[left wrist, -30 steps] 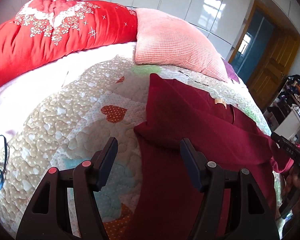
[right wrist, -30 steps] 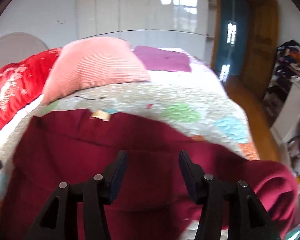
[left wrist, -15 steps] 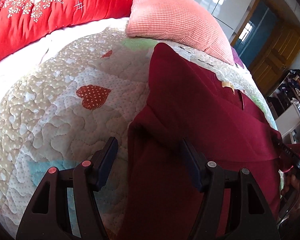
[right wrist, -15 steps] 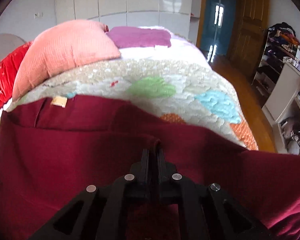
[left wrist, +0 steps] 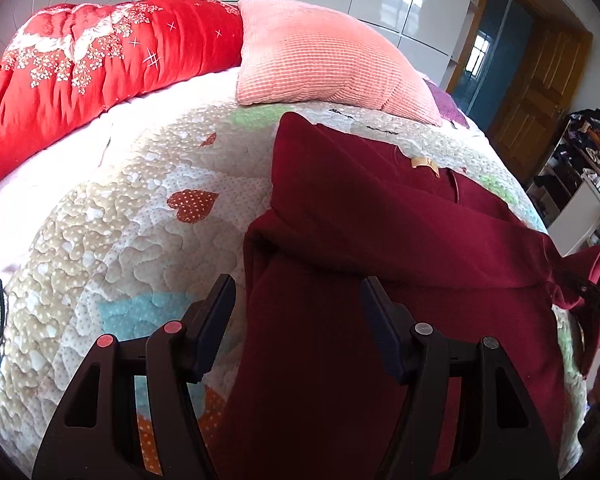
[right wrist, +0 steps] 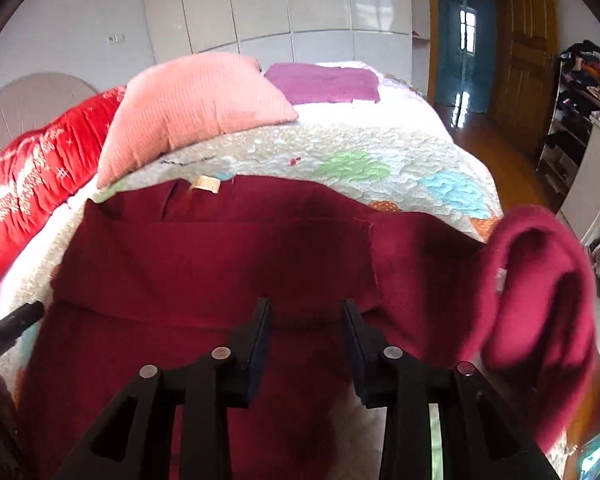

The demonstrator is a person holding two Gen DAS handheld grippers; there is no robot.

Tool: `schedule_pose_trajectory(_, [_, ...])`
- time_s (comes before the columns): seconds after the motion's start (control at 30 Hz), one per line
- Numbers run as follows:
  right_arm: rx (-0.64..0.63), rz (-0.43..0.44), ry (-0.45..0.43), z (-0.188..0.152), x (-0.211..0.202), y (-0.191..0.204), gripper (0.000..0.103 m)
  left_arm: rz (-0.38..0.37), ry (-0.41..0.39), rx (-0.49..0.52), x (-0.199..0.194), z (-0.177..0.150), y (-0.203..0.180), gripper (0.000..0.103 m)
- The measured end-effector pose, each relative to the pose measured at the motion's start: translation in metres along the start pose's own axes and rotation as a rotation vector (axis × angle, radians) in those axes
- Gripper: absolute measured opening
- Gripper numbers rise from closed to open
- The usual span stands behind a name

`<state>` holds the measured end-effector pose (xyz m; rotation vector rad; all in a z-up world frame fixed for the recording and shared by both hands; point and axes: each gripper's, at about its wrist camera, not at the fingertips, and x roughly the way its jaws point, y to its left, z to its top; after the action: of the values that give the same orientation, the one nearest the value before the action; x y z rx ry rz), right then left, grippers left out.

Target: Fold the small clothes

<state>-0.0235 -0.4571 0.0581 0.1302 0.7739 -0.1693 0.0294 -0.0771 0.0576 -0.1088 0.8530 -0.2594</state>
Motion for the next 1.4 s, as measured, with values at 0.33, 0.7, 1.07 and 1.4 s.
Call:
schedule_pose_trajectory(0.33, [0.587, 0.212, -0.150, -0.074, -0.084, -0.091, 0.074, -0.088, 0.025, 0.029, -0.021, -0.018, -0.042, 0.065])
schedule_pose_trajectory(0.7, [0.265, -0.230, 0.090, -0.072, -0.040, -0.113, 0.041, -0.088, 0.050, 0.027, -0.024, -0.031, -0.044, 0.065])
schedule_pose_trajectory(1.07, [-0.033, -0.585, -0.319, 0.034, -0.154, -0.117, 0.008, -0.103, 0.044, -0.026, -0.020, -0.017, -0.018, 0.065])
schedule_pose_trajectory(1.4, [-0.375, 0.012, -0.404, 0.109, -0.074, 0.102, 0.008, -0.165, -0.038, -0.174, -0.026, 0.019, 0.035, 0.065])
